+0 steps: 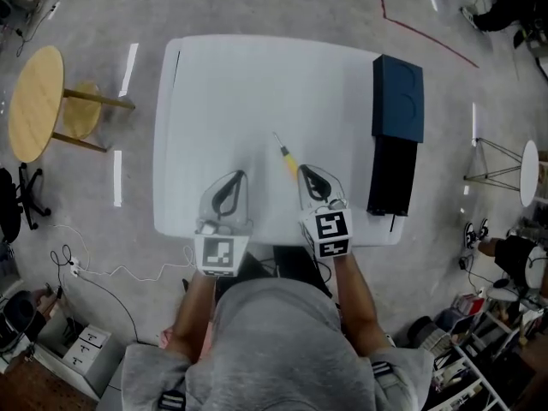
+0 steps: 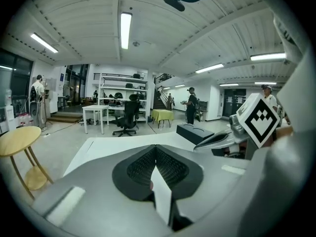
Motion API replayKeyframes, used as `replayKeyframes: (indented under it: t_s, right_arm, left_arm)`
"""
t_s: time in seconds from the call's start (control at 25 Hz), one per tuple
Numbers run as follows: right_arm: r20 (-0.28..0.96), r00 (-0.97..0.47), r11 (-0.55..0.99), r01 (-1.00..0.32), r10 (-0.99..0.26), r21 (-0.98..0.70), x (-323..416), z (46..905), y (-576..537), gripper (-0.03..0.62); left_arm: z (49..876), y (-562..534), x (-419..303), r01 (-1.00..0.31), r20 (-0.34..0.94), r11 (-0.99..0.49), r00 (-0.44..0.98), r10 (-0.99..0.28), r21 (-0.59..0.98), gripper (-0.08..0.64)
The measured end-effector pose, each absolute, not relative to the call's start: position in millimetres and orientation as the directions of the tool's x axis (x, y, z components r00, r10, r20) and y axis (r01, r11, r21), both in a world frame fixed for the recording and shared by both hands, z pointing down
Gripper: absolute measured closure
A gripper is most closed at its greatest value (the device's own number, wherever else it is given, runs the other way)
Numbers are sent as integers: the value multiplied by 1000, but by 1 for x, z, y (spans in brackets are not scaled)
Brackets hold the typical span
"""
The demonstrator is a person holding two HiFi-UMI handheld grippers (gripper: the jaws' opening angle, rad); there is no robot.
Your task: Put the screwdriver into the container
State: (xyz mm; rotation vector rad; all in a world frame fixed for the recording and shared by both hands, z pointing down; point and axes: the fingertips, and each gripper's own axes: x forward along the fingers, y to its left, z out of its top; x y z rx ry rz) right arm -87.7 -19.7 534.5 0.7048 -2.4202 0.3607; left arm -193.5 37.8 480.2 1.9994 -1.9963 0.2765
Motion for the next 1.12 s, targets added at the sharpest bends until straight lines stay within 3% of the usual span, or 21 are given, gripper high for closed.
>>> replayKeyframes:
  t_s: [0.64,0.92,1.12]
  right_arm:
    - [736,-616,848,-517,-279,-112,-99,611,-29,585]
    - [804,-563,853,-501,-192,-148,-105,634,-26,476]
    - [825,-541,854,-496,-164,-156,-109,645,-24,454]
  left_arm:
    - [543,29,-196,-989,452,54,14,-892,138,549]
    - [550,26,-197,-988,469,60,15,-883,144,548]
    - [553,27,-200,-986,472,70,11,-882,154,549]
